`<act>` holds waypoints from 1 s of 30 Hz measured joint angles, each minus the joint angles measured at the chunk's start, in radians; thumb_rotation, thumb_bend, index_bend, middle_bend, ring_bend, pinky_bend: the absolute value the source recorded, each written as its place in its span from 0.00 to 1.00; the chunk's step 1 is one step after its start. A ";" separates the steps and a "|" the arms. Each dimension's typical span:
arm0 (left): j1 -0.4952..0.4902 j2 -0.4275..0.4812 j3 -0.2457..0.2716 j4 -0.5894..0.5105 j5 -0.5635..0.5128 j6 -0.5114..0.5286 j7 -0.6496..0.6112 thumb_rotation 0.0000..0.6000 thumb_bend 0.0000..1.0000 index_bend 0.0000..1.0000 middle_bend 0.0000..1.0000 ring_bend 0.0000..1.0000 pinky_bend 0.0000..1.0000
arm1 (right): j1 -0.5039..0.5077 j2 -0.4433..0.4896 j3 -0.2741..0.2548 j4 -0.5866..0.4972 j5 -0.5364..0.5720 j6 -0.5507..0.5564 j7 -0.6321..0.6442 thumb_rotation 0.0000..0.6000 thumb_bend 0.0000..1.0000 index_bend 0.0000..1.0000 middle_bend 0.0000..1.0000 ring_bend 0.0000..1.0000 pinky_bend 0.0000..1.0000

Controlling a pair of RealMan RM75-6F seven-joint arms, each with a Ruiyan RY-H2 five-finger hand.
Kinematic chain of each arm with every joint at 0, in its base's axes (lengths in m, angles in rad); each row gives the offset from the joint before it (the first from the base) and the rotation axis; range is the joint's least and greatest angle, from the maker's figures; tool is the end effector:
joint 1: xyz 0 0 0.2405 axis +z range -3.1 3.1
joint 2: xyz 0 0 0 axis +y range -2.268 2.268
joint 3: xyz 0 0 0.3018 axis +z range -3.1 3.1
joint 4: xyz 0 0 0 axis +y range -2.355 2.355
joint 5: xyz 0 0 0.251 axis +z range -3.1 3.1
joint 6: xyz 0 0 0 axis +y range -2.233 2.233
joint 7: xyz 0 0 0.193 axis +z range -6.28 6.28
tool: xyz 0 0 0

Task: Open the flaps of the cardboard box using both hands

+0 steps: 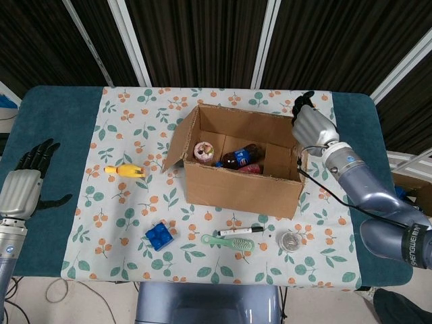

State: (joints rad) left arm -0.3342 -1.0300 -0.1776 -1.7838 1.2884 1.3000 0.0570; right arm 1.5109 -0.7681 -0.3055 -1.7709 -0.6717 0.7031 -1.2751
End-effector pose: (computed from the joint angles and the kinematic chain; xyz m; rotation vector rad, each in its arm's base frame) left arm -0.2897 0.3440 0.1572 -1.4127 -0.9284 -1.0124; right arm -0.0801 -0.5151 0.1818 1.9463 0.3826 -0.1471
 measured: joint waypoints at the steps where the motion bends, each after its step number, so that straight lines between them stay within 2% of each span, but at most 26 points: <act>1: 0.000 0.001 0.000 -0.001 0.000 0.000 -0.002 1.00 0.11 0.00 0.00 0.00 0.11 | 0.002 0.005 -0.003 -0.002 0.004 0.001 -0.004 1.00 0.41 0.28 0.18 0.14 0.23; 14: 0.001 0.005 0.002 -0.008 0.010 0.002 -0.003 1.00 0.11 0.00 0.00 0.00 0.11 | -0.004 0.069 -0.020 -0.042 0.007 -0.001 -0.012 1.00 0.41 0.27 0.18 0.14 0.23; 30: 0.003 0.008 0.007 -0.025 0.032 0.012 0.005 1.00 0.11 0.00 0.00 0.00 0.11 | -0.077 0.136 -0.039 -0.065 -0.036 0.010 -0.004 1.00 0.41 0.27 0.18 0.13 0.23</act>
State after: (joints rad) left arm -0.3312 -1.0219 -0.1706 -1.8088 1.3201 1.3115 0.0617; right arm 1.4338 -0.6323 -0.3444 -1.8362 -0.7076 0.7134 -1.2793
